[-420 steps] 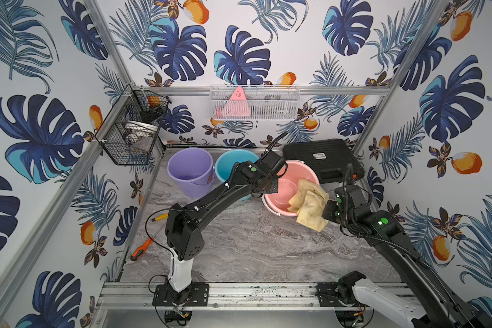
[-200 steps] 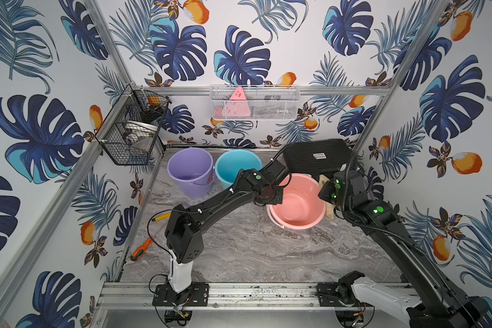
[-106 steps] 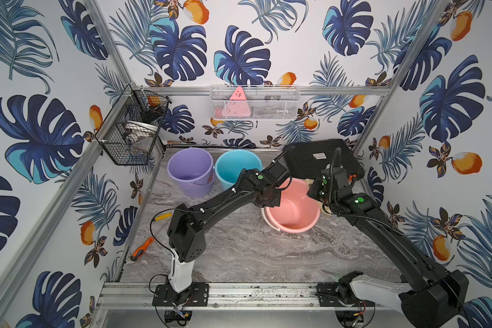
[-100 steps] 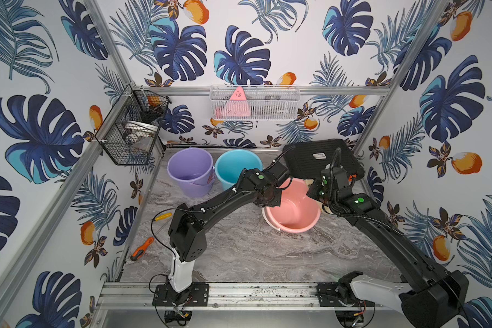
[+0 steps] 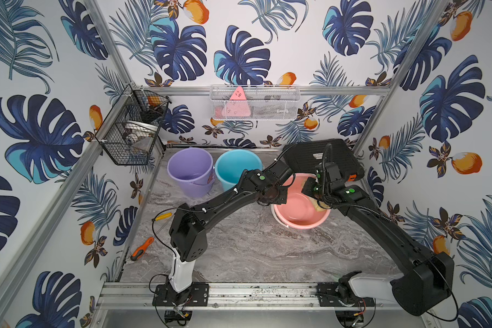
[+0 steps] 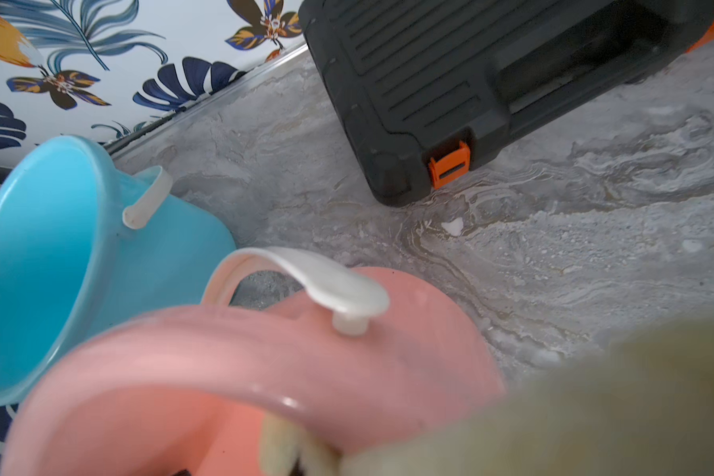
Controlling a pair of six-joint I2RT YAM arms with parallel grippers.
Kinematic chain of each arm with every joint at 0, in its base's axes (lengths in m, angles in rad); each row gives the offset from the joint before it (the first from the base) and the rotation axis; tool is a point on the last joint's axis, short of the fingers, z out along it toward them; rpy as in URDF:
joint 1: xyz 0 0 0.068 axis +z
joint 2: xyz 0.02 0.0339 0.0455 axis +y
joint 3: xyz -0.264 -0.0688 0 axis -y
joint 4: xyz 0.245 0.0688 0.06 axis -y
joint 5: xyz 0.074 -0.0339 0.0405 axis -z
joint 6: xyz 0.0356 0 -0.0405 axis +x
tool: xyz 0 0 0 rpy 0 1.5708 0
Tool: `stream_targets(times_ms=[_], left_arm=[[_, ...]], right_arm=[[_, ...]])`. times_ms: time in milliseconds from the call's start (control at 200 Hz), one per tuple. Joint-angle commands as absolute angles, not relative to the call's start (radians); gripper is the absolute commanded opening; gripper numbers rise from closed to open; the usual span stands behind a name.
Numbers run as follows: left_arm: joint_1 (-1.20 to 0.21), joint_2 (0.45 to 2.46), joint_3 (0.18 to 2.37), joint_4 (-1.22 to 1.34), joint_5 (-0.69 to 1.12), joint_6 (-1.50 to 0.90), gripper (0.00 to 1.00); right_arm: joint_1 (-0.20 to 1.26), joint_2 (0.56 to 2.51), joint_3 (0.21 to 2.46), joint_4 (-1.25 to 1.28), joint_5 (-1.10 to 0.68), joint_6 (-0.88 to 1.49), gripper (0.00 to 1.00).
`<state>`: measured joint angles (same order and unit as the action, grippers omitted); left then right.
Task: Wipe the inside of the bucket with a cloth
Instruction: Wipe the dirt from the inside of the bucket.
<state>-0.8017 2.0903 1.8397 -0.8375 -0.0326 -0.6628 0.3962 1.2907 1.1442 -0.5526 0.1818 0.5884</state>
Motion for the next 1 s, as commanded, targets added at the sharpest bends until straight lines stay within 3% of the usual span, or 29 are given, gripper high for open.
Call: stream_targets(times_ms=[0,230,510,996], left_arm=[[-0.788,2.079,1.832,-0.804,0.0,-0.675,0.0],[-0.777,2.125,1.89,-0.81,0.041,-0.665,0.0],[-0.757,2.172,1.947,-0.851,0.082,-0.644,0.0],[-0.718,2.181,1.899,-0.795,0.138,-0.66,0.0]], right_arm=[[0.381,1.283,1.14,-0.579,0.281,0.551,0.0],[0.389,1.349,1.154,-0.651,0.222,0.473,0.0],[0.431,1.423,1.142,-0.702,0.285,0.398,0.0],[0.49,1.586,1.193,-0.729,0.264,0.377,0.0]])
